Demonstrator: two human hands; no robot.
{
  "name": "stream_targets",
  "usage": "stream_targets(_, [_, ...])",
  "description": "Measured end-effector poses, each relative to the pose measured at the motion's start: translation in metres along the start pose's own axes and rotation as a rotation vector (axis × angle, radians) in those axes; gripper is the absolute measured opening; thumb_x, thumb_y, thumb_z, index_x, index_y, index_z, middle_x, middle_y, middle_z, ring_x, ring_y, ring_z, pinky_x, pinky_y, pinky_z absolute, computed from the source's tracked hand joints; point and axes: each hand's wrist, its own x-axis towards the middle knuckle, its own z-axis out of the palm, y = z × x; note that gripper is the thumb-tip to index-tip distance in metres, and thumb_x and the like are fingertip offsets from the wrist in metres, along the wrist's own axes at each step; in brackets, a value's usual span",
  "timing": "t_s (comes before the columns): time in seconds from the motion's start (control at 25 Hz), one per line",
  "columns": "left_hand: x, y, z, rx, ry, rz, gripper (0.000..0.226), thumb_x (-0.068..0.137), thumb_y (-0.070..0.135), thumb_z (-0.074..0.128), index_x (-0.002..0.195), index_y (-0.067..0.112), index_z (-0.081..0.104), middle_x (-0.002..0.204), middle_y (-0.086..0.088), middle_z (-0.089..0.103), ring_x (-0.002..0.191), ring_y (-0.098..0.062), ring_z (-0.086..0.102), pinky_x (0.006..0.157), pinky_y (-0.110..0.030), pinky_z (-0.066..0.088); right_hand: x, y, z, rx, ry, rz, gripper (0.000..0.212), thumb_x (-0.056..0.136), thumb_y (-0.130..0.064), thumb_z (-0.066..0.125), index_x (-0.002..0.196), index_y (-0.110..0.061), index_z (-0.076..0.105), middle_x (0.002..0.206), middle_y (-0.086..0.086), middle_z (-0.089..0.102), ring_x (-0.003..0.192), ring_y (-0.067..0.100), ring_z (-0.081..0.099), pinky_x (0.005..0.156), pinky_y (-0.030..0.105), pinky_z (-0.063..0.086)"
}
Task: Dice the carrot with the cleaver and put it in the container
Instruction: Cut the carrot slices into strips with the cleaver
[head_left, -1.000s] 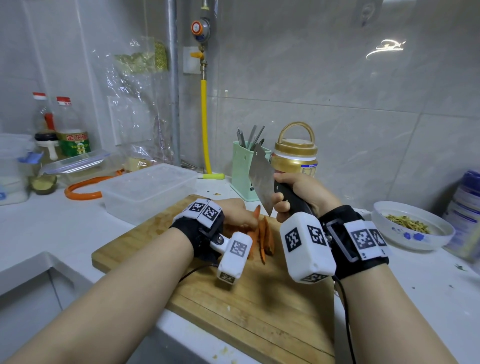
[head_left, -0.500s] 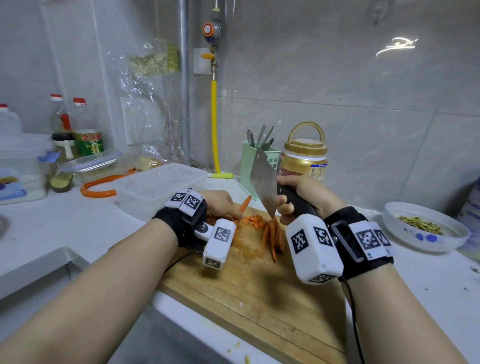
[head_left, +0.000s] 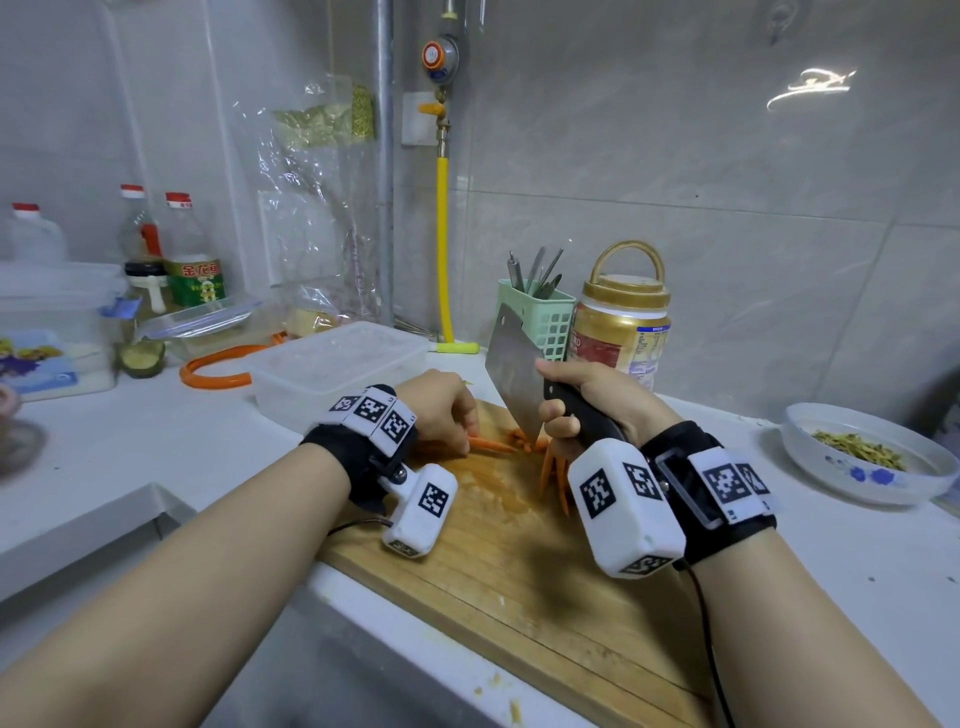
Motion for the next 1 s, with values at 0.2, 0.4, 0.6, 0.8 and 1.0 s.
stream_targets(0.2, [0.001,-0.006,0.001,-0.008,-0.038,0.11,0.02,0.076,0.013,0.081,0.095,0.018,0.078,0.084,0.007,0.069,0.073,-0.002,0.056,0.07,-0.015,0.042,0.01,0.009,0.002,0.016,-0.024,0.009,0.024,0.098,-0.031,0.052,0.087,-0.015,0.038,0.051,0.0,0.04,0.032,0.011,0.037,0.036,0.018,0.032])
stream_targets(0.4, [-0.001,-0.021,-0.006,0.052,-0.079,0.026,0.034,0.07,0.013,0.086,0.102,0.012,0.073,0.094,0.0,0.069,0.086,-0.011,0.061,0.08,-0.022,0.048,0.012,0.013,0.004,0.009,-0.06,0.047,0.025,0.098,-0.032,0.052,0.086,-0.015,0.036,0.053,0.0,0.041,0.033,0.011,0.038,0.035,0.019,0.034])
stream_targets(0.6, [-0.003,-0.046,-0.011,0.103,-0.123,-0.061,0.021,0.077,0.017,0.08,0.096,0.015,0.071,0.104,-0.001,0.069,0.093,-0.015,0.059,0.083,-0.027,0.045,0.011,0.014,0.009,0.04,-0.069,0.055,0.025,0.097,-0.03,0.053,0.085,-0.016,0.036,0.054,0.0,0.04,0.032,0.011,0.038,0.036,0.019,0.034])
stream_targets(0.8, [0.0,-0.04,-0.013,0.037,-0.221,0.027,0.009,0.089,0.014,0.069,0.093,0.022,0.069,0.097,-0.002,0.065,0.089,-0.013,0.055,0.083,-0.027,0.042,0.01,0.014,0.008,0.041,-0.06,0.068,0.025,0.098,-0.03,0.051,0.083,-0.016,0.036,0.052,-0.001,0.041,0.032,0.01,0.038,0.038,0.017,0.032])
stream_targets(1.0, [0.005,-0.03,-0.015,-0.067,-0.307,0.032,0.017,0.09,0.016,0.069,0.107,0.017,0.071,0.084,0.007,0.067,0.077,-0.005,0.058,0.078,-0.02,0.045,0.008,0.012,0.006,0.057,-0.068,0.076,0.027,0.098,-0.031,0.05,0.081,-0.015,0.037,0.052,-0.001,0.04,0.032,0.01,0.038,0.036,0.019,0.033])
